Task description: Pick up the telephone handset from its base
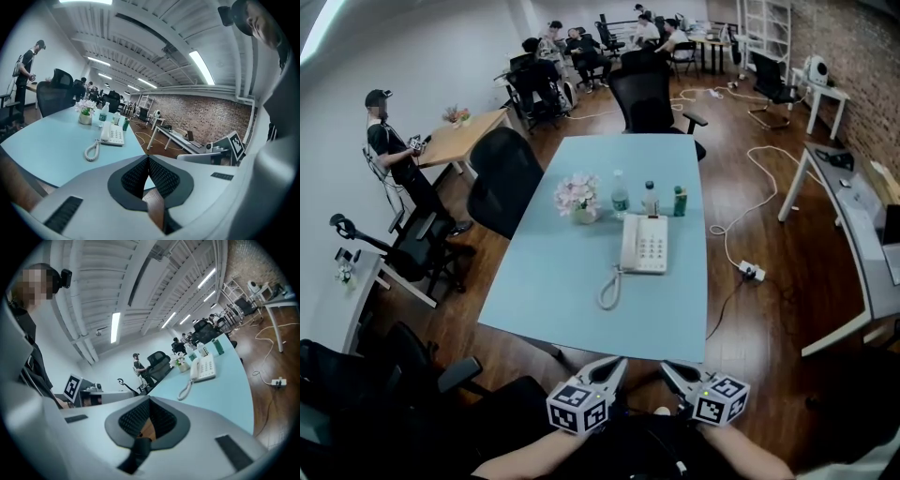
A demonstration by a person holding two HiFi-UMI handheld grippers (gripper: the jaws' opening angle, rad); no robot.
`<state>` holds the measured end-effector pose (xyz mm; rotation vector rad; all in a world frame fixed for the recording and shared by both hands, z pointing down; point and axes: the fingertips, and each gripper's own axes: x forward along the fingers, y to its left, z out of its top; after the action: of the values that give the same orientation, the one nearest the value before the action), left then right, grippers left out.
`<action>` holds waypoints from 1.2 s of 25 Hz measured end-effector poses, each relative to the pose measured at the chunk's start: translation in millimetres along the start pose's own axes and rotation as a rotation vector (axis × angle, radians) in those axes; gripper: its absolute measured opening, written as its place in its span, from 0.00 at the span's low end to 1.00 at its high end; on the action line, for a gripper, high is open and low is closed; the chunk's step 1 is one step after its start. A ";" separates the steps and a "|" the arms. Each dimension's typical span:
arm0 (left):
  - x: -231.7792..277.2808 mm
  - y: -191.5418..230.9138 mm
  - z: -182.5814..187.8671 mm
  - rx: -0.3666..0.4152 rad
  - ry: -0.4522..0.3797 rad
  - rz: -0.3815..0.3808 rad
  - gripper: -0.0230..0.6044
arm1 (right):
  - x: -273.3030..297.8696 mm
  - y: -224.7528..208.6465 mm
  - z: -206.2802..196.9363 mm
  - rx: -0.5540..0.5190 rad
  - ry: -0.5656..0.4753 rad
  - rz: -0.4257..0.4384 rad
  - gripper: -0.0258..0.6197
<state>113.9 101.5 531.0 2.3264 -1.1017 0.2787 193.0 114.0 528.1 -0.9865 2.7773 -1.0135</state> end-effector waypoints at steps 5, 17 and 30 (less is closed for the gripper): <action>8.5 34.5 32.1 0.000 -0.026 -0.025 0.04 | 33.5 -8.3 13.3 -0.027 0.013 -0.045 0.05; 23.2 176.0 114.0 -0.041 -0.089 -0.081 0.04 | 158.7 -44.2 59.4 -0.053 -0.008 -0.188 0.05; 36.7 276.6 137.5 -0.070 -0.034 -0.152 0.04 | 254.9 -125.0 109.6 -0.051 0.015 -0.490 0.16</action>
<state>-80.0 -141.7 538.6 2.3448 -0.9288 0.1409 83.7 -168.0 561.9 -1.7274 2.6381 -0.9894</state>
